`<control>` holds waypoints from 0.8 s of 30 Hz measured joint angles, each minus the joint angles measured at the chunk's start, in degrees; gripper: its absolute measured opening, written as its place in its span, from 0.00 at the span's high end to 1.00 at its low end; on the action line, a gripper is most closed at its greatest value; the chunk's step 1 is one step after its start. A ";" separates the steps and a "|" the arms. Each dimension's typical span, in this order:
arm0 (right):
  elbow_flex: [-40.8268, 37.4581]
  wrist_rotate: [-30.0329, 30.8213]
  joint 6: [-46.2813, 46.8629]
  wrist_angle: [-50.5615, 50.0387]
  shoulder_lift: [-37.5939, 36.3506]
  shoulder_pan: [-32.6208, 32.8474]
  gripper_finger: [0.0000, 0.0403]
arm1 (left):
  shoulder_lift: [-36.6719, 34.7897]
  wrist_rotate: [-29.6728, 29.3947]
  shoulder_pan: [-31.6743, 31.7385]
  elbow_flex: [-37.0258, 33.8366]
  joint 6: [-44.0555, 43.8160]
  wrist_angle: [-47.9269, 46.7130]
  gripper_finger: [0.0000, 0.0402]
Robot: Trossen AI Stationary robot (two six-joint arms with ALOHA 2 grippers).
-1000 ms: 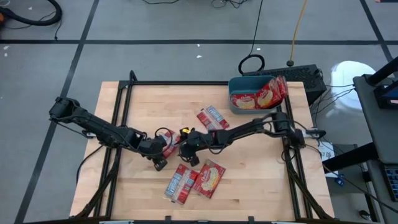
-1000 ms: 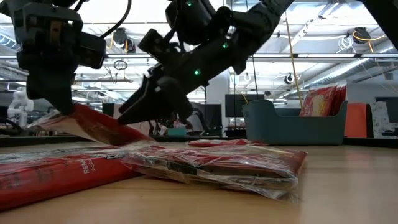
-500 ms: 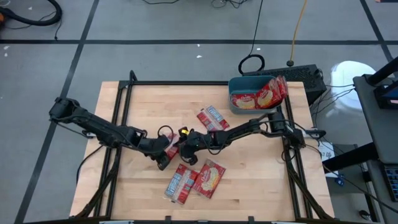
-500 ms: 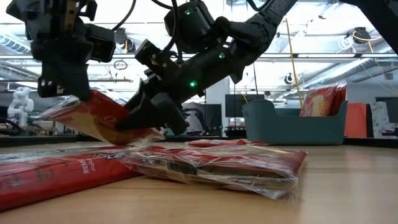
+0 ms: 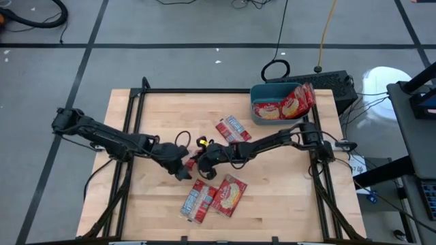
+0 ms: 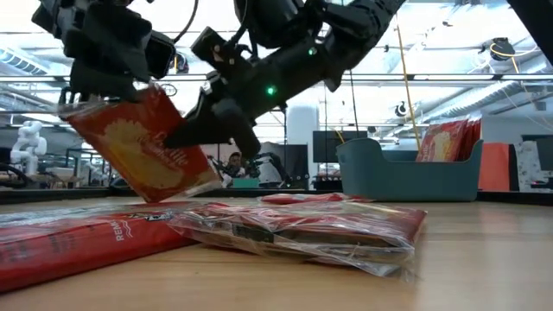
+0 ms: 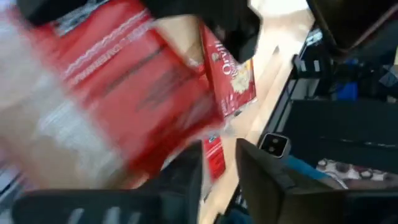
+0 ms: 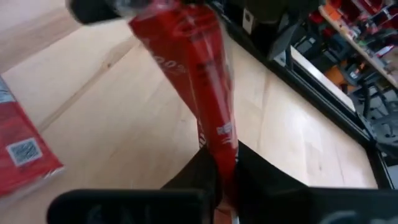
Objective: Sort popcorn bags into baskets
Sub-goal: Put the popcorn bag into the blue bin
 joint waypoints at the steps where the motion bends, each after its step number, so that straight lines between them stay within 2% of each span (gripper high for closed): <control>1: -0.02 -0.02 0.00 -0.93 -0.61 -0.02 0.96 | -0.98 0.00 0.02 -0.02 -0.35 -0.46 0.72; 4: -0.02 -0.02 0.62 -2.11 -1.98 -0.02 0.96 | -4.02 -1.10 0.78 0.52 -1.39 -0.21 0.62; 8: -0.03 -0.01 7.65 -5.91 -3.96 -0.09 0.96 | -9.46 -8.51 1.31 3.42 1.21 -3.38 0.53; 14: 0.01 -0.30 24.30 -10.05 -9.17 -0.33 0.96 | -17.56 -25.21 1.35 9.65 13.84 -14.78 0.52; 17: 0.00 -0.32 32.92 -13.08 -12.37 -0.45 0.96 | -20.17 -31.79 1.35 11.86 19.44 -18.64 0.52; 20: 0.02 -0.33 40.99 -16.94 -15.53 -0.62 0.96 | -22.26 -36.32 1.56 12.34 22.04 -21.48 0.52; 24: 0.02 -0.55 51.94 -20.78 -19.42 -0.82 0.96 | -24.18 -38.02 2.98 12.38 22.64 -25.34 0.52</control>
